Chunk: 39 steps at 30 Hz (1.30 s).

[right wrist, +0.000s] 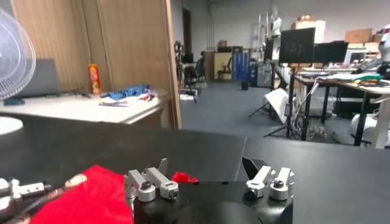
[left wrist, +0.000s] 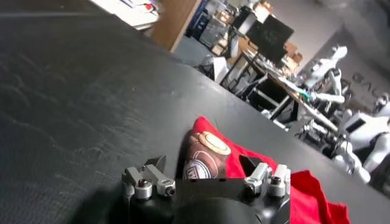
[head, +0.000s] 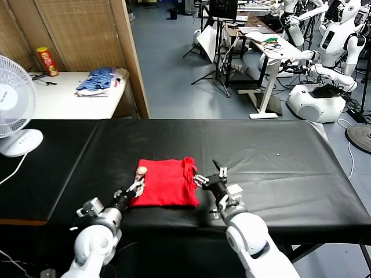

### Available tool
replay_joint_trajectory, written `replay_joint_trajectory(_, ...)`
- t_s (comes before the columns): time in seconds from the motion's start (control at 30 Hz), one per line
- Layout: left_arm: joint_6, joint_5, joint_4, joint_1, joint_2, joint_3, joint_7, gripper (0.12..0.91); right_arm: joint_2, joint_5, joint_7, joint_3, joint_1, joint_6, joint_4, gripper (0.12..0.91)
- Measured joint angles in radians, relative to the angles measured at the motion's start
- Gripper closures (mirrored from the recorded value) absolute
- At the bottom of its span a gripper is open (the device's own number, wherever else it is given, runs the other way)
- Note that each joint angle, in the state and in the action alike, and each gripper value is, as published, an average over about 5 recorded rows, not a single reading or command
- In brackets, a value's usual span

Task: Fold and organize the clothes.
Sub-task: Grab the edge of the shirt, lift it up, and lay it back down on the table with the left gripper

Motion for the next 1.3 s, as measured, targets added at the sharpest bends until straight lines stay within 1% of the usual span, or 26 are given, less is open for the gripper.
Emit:
replay_joint_trajectory(0.03, 0.0, -0.011, 0.004, -0.001, -0.001, -0.002, -0.001, 0.248, 0.0, 0.001, 0.0, 0.004, -0.006, 0.0, 0.01, 0.227)
replay_joint_trajectory(0.1, -0.001, -0.029, 0.01, -0.001, -0.002, -0.005, -0.003, 0.302, 0.001, 0.001, 0.0, 0.01, -0.016, 0.0, 0.024, 0.227)
replay_joint_trajectory(0.13, -0.001, -0.034, 0.011, 0.0, -0.002, -0.007, -0.003, 0.343, 0.001, 0.001, -0.001, 0.013, -0.019, 0.0, 0.029, 0.227)
replay_joint_trajectory(0.23, 0.002, -0.037, 0.007, 0.007, 0.0, -0.01, -0.002, 0.502, 0.002, 0.001, -0.001, 0.02, -0.025, 0.001, 0.039, 0.227)
replay_joint_trajectory(0.27, 0.004, -0.034, 0.004, 0.009, 0.001, -0.009, -0.001, 0.569, 0.003, 0.002, -0.001, 0.023, -0.026, 0.001, 0.04, 0.227)
replay_joint_trajectory(0.33, 0.009, -0.027, -0.003, 0.011, 0.001, -0.007, -0.001, 0.67, 0.004, 0.002, -0.001, 0.028, -0.026, 0.001, 0.043, 0.227)
replay_joint_trajectory(0.37, 0.011, -0.024, -0.006, 0.01, 0.001, -0.006, 0.0, 0.737, 0.005, 0.002, -0.001, 0.029, -0.026, 0.001, 0.044, 0.227)
replay_joint_trajectory(0.4, 0.013, -0.022, -0.009, 0.009, 0.001, -0.005, 0.0, 0.788, 0.006, 0.002, -0.001, 0.031, -0.027, 0.001, 0.044, 0.227)
replay_joint_trajectory(0.47, 0.017, -0.015, -0.016, 0.006, 0.001, -0.003, 0.0, 0.862, 0.009, 0.002, -0.001, 0.035, -0.029, 0.001, 0.046, 0.227)
replay_joint_trajectory(0.5, 0.018, -0.008, -0.019, 0.005, 0.001, -0.002, 0.0, 0.88, 0.011, 0.001, -0.001, 0.037, -0.03, 0.001, 0.047, 0.227)
replay_joint_trajectory(0.6, 0.023, 0.032, -0.032, 0.002, 0.001, -0.001, 0.0, 0.883, 0.018, -0.01, 0.003, 0.045, -0.037, 0.0, 0.051, 0.227)
replay_joint_trajectory(0.67, 0.022, 0.085, -0.041, -0.001, 0.004, -0.002, 0.001, 0.889, 0.022, -0.031, 0.008, 0.052, -0.043, -0.002, 0.054, 0.227)
replay_joint_trajectory(0.77, 0.02, 0.216, -0.051, -0.003, 0.024, -0.009, 0.013, 0.889, 0.025, -0.067, 0.018, 0.066, -0.054, -0.014, 0.059, 0.227)
replay_joint_trajectory(0.87, 0.014, 0.36, -0.056, 0.002, 0.069, -0.025, 0.034, 0.889, 0.026, -0.105, 0.03, 0.085, -0.066, -0.042, 0.068, 0.227)
replay_joint_trajectory(0.93, 0.01, 0.436, -0.054, 0.005, 0.114, -0.042, 0.047, 0.889, 0.028, -0.131, 0.033, 0.099, -0.076, -0.062, 0.074, 0.227)
replay_joint_trajectory(1.0, 0.008, 0.487, -0.049, 0.01, 0.167, -0.063, 0.055, 0.889, 0.031, -0.151, 0.034, 0.114, -0.087, -0.078, 0.08, 0.227)
replay_joint_trajectory(1.23, 0.007, 0.611, -0.045, 0.038, 0.387, -0.15, 0.057, 0.889, 0.035, -0.168, 0.032, 0.14, -0.112, -0.089, 0.095, 0.227)
replay_joint_trajectory(1.3, 0.003, 0.655, -0.054, 0.048, 0.439, -0.172, 0.055, 0.889, 0.035, -0.169, 0.032, 0.141, -0.112, -0.091, 0.096, 0.227)
